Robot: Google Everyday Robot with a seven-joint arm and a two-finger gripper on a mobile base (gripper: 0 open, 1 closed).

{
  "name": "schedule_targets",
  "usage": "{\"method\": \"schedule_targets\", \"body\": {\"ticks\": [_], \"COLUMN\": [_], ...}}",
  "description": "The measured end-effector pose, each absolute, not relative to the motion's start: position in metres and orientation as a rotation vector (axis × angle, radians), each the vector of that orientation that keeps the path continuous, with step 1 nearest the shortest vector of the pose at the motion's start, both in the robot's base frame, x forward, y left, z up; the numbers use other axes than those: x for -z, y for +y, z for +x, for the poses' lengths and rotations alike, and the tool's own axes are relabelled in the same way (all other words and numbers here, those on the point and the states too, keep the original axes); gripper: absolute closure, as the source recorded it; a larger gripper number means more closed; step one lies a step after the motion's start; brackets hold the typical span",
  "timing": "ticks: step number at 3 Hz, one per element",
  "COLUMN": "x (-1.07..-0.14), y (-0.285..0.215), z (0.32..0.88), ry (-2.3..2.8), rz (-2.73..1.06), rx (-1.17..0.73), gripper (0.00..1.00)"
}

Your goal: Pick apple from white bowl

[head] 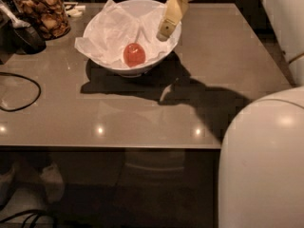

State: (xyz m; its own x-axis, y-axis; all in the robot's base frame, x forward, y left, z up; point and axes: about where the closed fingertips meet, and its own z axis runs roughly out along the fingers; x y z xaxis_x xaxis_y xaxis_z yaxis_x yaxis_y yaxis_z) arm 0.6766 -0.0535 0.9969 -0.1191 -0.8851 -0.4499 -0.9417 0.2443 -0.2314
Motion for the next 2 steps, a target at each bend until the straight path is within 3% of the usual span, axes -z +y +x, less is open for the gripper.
{"method": "schedule_targets", "body": {"ticks": [2], "x": [-0.980], "y": [-0.008], "z": [0.700], "ry": [1.979], "rz": [-1.687], "rx": [-0.294], "gripper": [0.00]}}
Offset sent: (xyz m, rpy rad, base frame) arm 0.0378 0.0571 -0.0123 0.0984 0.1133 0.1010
